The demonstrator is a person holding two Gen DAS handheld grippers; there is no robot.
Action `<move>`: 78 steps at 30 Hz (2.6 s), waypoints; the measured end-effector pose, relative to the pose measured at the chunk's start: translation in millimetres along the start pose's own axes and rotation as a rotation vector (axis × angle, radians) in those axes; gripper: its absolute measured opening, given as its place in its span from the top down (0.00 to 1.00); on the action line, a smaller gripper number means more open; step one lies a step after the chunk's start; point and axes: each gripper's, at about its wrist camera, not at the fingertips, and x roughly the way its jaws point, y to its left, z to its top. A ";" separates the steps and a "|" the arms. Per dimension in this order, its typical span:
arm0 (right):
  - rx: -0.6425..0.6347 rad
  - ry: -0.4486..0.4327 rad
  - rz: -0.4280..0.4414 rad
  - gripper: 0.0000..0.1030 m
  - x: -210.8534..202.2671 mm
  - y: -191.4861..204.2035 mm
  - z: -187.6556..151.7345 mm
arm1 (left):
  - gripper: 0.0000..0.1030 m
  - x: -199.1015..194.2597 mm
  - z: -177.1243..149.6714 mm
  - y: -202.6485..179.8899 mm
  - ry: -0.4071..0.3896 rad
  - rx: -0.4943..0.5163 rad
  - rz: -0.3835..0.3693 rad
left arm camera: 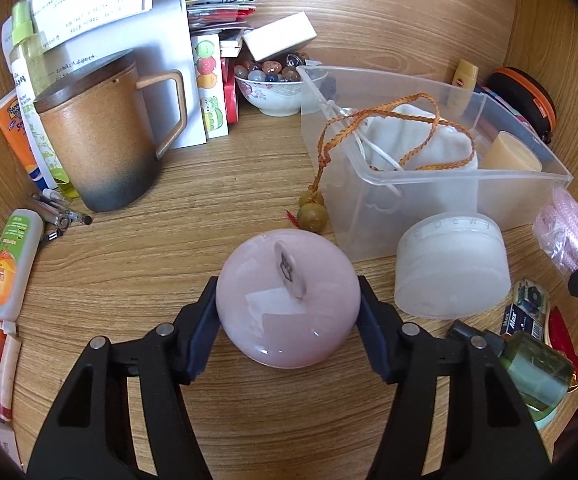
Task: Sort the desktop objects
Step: 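Close left gripper around the pink round box, then carry the pink box with left gripper over the bin while right gripper carries the rope bag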
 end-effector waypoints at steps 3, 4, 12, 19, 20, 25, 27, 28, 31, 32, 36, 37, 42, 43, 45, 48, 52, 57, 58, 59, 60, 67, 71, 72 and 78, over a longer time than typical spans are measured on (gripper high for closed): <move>0.003 -0.007 0.001 0.45 -4.6 -1.5 2.0 | 0.39 -6.7 -1.9 -1.6 -0.009 -0.001 0.002; 0.005 -0.009 0.001 0.45 -6.1 -2.2 2.5 | 0.39 -9.7 -2.2 -1.9 -0.014 -0.003 0.002; -0.013 -0.041 0.007 0.45 -20.1 1.7 6.5 | 0.39 -38.2 1.5 -11.1 -0.052 0.034 0.005; -0.028 -0.071 0.010 0.45 -35.0 4.3 10.0 | 0.39 -55.6 7.3 -22.9 -0.102 0.059 -0.014; -0.028 -0.077 0.007 0.45 -37.4 4.0 11.2 | 0.39 -57.2 8.6 -24.9 -0.106 0.063 -0.019; -0.023 -0.092 -0.007 0.45 -43.8 -0.4 17.9 | 0.39 -60.2 15.5 -33.8 -0.117 0.077 -0.031; -0.022 -0.095 -0.015 0.45 -45.5 -3.1 20.4 | 0.39 -60.4 18.6 -34.6 -0.115 0.073 -0.040; -0.023 -0.095 -0.017 0.45 -46.2 -4.3 21.4 | 0.39 -60.9 20.6 -34.7 -0.115 0.070 -0.047; -0.027 -0.099 -0.028 0.45 -47.6 -7.5 25.4 | 0.39 -63.5 25.7 -35.7 -0.121 0.071 -0.048; -0.026 -0.100 -0.030 0.45 -47.6 -9.7 27.6 | 0.39 -64.6 27.9 -36.2 -0.123 0.076 -0.048; -0.023 -0.102 -0.031 0.45 -46.4 -17.8 36.5 | 0.39 -69.6 38.0 -37.9 -0.136 0.088 -0.053; -0.021 -0.104 -0.032 0.45 -45.8 -20.1 39.0 | 0.39 -70.5 40.7 -38.7 -0.138 0.090 -0.053; -0.013 -0.103 -0.039 0.45 -40.9 -28.8 51.9 | 0.39 -70.8 51.2 -39.8 -0.136 0.101 -0.053; -0.013 -0.103 -0.039 0.45 -40.1 -29.3 53.6 | 0.39 -70.6 53.4 -39.4 -0.136 0.100 -0.056; -0.015 -0.104 -0.042 0.45 -38.0 -30.8 58.2 | 0.39 -70.6 57.9 -39.5 -0.138 0.104 -0.058; -0.016 -0.105 -0.042 0.45 -33.8 -33.1 64.7 | 0.39 -69.1 65.4 -39.0 -0.140 0.107 -0.064; -0.009 -0.100 -0.033 0.45 -25.8 -37.2 72.7 | 0.39 -66.8 76.3 -39.3 -0.145 0.116 -0.079; -0.012 -0.096 -0.029 0.45 -16.9 -41.3 80.3 | 0.39 -58.7 88.3 -40.7 -0.144 0.122 -0.094; -0.011 -0.095 -0.029 0.45 -14.9 -42.2 82.1 | 0.39 -56.2 90.2 -40.7 -0.141 0.124 -0.096; -0.012 -0.093 -0.027 0.45 -12.7 -43.1 83.8 | 0.39 -54.4 91.6 -40.6 -0.141 0.126 -0.096; -0.012 -0.092 -0.026 0.45 -11.0 -43.7 85.3 | 0.39 -52.8 93.0 -40.4 -0.140 0.130 -0.096; -0.021 -0.076 -0.012 0.45 6.0 -49.0 98.9 | 0.39 -37.8 104.0 -36.2 -0.120 0.138 -0.106; -0.022 -0.061 0.001 0.45 19.4 -51.5 106.5 | 0.39 -27.4 110.5 -35.6 -0.109 0.139 -0.116; -0.023 -0.057 0.005 0.45 22.6 -51.6 108.1 | 0.39 -25.1 111.6 -35.3 -0.108 0.137 -0.117; -0.031 -0.030 0.029 0.45 42.6 -49.8 117.0 | 0.39 -12.0 116.9 -34.4 -0.096 0.142 -0.127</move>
